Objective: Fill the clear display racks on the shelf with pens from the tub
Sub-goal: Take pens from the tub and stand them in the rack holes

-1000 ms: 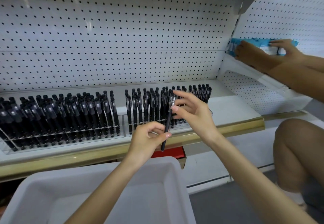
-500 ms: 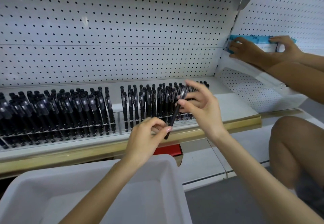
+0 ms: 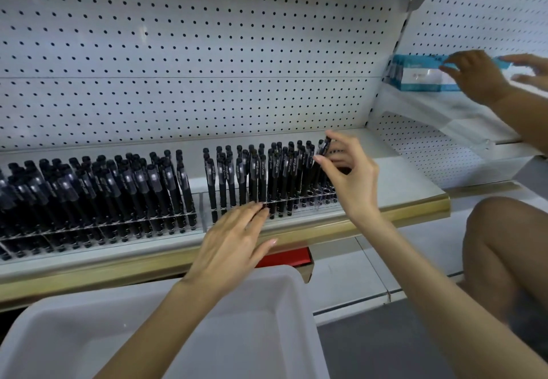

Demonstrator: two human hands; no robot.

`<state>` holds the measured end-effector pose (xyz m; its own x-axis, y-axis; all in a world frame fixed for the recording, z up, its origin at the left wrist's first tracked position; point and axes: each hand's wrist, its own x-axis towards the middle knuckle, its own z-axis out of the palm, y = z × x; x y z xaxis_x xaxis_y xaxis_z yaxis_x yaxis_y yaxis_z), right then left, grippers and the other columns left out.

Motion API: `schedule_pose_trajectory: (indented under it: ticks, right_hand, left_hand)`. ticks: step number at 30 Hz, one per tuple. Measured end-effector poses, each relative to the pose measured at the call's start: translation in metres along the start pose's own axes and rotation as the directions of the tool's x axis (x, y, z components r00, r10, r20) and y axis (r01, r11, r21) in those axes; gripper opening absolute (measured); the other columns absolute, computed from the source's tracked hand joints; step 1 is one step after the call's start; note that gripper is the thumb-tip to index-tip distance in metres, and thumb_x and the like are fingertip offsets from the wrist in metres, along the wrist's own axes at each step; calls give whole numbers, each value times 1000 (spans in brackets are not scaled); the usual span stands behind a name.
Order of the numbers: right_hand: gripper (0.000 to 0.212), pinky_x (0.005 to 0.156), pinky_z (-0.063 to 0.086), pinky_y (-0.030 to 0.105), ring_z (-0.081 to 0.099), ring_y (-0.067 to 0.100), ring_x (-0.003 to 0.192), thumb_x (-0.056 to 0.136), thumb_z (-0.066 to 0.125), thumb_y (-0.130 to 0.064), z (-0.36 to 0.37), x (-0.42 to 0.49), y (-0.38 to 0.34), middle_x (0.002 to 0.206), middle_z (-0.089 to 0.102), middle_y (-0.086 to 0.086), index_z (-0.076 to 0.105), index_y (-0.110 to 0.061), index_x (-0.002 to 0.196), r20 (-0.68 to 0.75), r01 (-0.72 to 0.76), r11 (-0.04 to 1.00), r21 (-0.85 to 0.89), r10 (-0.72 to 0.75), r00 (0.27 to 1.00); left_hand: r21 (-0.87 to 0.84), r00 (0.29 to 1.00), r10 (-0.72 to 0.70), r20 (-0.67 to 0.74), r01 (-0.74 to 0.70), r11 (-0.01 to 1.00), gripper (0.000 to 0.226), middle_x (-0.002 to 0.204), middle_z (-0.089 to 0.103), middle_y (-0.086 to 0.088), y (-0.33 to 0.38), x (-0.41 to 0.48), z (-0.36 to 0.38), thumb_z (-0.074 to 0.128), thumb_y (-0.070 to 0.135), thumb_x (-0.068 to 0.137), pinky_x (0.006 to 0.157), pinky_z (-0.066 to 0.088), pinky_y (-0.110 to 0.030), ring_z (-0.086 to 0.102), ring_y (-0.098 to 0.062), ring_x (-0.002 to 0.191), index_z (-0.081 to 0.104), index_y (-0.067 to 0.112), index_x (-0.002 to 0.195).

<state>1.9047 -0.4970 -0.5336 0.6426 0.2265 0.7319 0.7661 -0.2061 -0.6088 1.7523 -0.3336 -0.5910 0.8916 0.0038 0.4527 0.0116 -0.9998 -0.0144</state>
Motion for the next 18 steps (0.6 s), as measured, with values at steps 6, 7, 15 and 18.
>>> schedule_pose_trajectory:
  ticks: [6, 7, 15, 18]
  right_hand:
    - [45, 79, 55, 20, 64, 6, 82, 81, 74, -18, 6, -7, 16, 96, 62, -10, 56, -31, 121, 219, -2, 998, -61, 16, 976]
    - [46, 79, 55, 21, 63, 6, 82, 81, 74, -18, 7, -9, 19, 97, 62, -10, 56, -31, 122, 241, 4, 997, -72, 14, 970]
    - [46, 75, 49, 13, 56, 8, 77, 82, 73, -8, 8, -6, 25, 94, 55, 0, 59, -19, 124, 266, 26, 998, -61, -9, 964]
    - [47, 75, 50, 14, 55, 8, 77, 82, 72, -8, 9, -5, 25, 93, 54, -2, 58, -21, 125, 292, 46, 996, -76, -22, 956]
  left_hand:
    - [22, 1000, 4, 2, -4, 1000, 53, 123, 64, -3, -1, 1, -1, 38, 51, 92, 94, 48, -33, 62, -16, 111, 64, 14, 121]
    - [9, 1000, -2, 9, 1, 1000, 52, 124, 63, -3, -1, 1, 0, 39, 50, 92, 93, 49, -34, 62, -17, 111, 63, 15, 121]
    - [-56, 998, -43, 53, 46, 997, 55, 127, 60, -1, -2, 3, 4, 32, 51, 92, 96, 47, -35, 59, -18, 113, 63, 16, 121]
    - [-59, 997, -54, 50, 57, 997, 55, 125, 61, 0, -2, 4, 4, 32, 52, 92, 94, 48, -34, 60, -17, 112, 64, 16, 119]
